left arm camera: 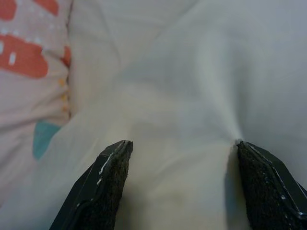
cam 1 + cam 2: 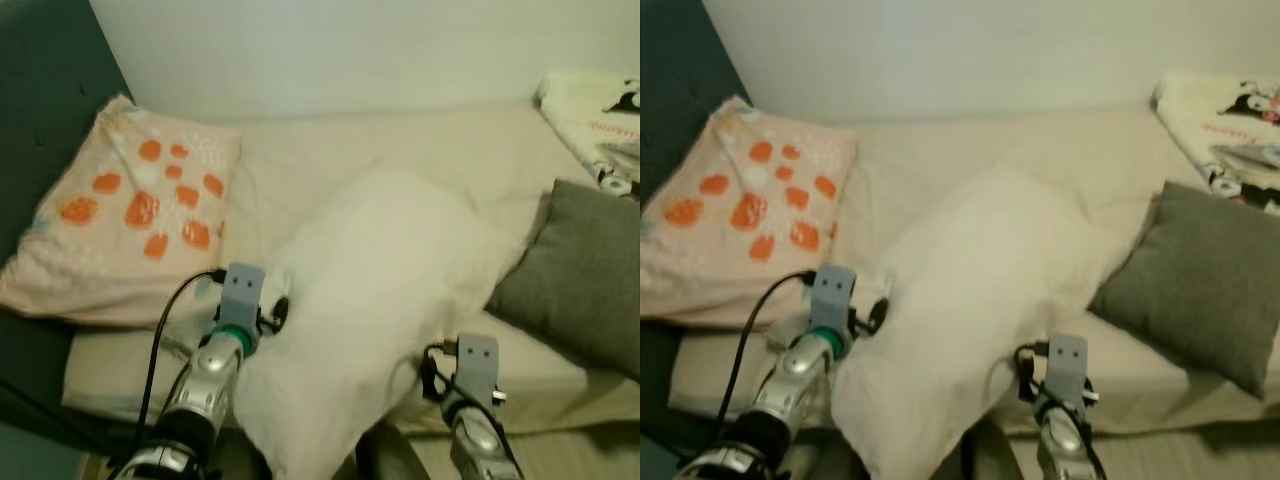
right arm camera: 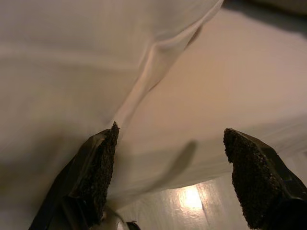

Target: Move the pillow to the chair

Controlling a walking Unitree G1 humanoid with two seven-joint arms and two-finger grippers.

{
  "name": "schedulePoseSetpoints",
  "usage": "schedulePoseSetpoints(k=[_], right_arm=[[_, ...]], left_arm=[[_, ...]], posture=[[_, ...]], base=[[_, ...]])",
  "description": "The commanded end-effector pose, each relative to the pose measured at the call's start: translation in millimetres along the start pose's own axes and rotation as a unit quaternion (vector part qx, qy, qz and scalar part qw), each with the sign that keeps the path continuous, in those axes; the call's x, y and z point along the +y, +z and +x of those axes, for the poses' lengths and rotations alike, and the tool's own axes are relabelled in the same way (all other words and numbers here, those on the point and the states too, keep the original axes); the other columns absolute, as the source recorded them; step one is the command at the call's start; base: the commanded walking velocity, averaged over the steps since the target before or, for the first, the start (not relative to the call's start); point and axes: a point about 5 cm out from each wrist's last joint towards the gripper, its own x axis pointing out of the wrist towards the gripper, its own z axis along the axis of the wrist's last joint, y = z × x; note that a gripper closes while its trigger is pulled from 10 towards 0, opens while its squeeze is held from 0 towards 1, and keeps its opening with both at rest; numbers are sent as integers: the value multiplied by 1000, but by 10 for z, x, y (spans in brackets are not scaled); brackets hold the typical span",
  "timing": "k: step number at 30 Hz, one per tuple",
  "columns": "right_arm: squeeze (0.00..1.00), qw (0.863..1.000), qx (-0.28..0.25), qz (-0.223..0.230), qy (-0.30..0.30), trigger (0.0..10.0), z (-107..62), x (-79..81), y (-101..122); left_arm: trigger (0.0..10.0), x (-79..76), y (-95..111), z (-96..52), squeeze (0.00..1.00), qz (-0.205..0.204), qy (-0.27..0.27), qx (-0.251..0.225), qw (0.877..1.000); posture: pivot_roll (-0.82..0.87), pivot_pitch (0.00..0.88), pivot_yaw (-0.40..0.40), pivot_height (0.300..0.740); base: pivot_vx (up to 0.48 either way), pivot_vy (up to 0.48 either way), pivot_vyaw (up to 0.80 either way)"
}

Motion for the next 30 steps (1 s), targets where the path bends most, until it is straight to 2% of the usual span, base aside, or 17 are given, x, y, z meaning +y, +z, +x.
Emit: schedulePoseSetpoints(k=[1, 11, 14, 15, 17, 18, 20, 23, 27, 28, 29, 30], right_arm=[[0, 1000, 5, 0, 7, 10000, -11, 43, -21], [0, 1000, 1, -1, 12, 10000, -13, 34, -15], [0, 1000, -10, 15, 14, 10000, 9, 28, 44], [0, 1000, -10, 15, 14, 10000, 9, 28, 44], [0, 999, -9, 45, 3, 10000, 35, -14, 86], [0, 999, -9, 45, 3, 10000, 35, -14, 86], [0, 996, 5, 90, -20, 10000, 64, -101, 98], [0, 993, 9, 115, -36, 10000, 77, -168, 106], [0, 974, 10, 211, -81, 10000, 94, -372, 129], [0, 974, 10, 211, -81, 10000, 94, -372, 129], [243, 964, -1, 250, -93, 10000, 98, -445, 163], [243, 964, -1, 250, -93, 10000, 98, -445, 163]], left_arm=[[10000, 40, -78, -36, 0, -1, 7, 12, 1000], [10000, 76, -101, -57, 0, -2, 19, 8, 1000], [10000, 218, -29, -47, 0, 0, 35, -16, 999], [10000, 218, -29, -47, 0, 0, 35, -16, 999], [10000, 344, 33, -20, 0, 6, 38, -20, 999], [10000, 344, 33, -20, 0, 6, 38, -20, 999], [10000, 467, 84, 6, 0, 6, 43, -16, 999], [10000, 538, 115, 16, 0, 4, 48, -14, 999], [10000, 712, 224, 30, 0, -6, 58, -24, 998], [10000, 712, 224, 30, 0, -6, 58, -24, 998], [10000, 837, 331, 40, 690, -16, 82, -38, 996], [10000, 837, 331, 40, 690, -16, 82, -38, 996]], posture=[[6, 16, 122, 610], [1, 14, 112, 610], [-9, 27, 93, 610], [-9, 27, 93, 610], [-14, 45, 74, 610], [-14, 45, 74, 610], [-19, 64, 63, 610], [-24, 70, 64, 610], [-45, 95, 82, 610], [-45, 95, 82, 610], [-55, 110, 94, 610], [-55, 110, 94, 610]], base=[[0, 0, 0], [0, 0, 0], [0, 0, 0], [0, 0, 0], [0, 0, 0], [0, 0, 0], [0, 0, 0], [0, 0, 0], [0, 0, 0], [0, 0, 0], [0, 0, 0], [0, 0, 0]])
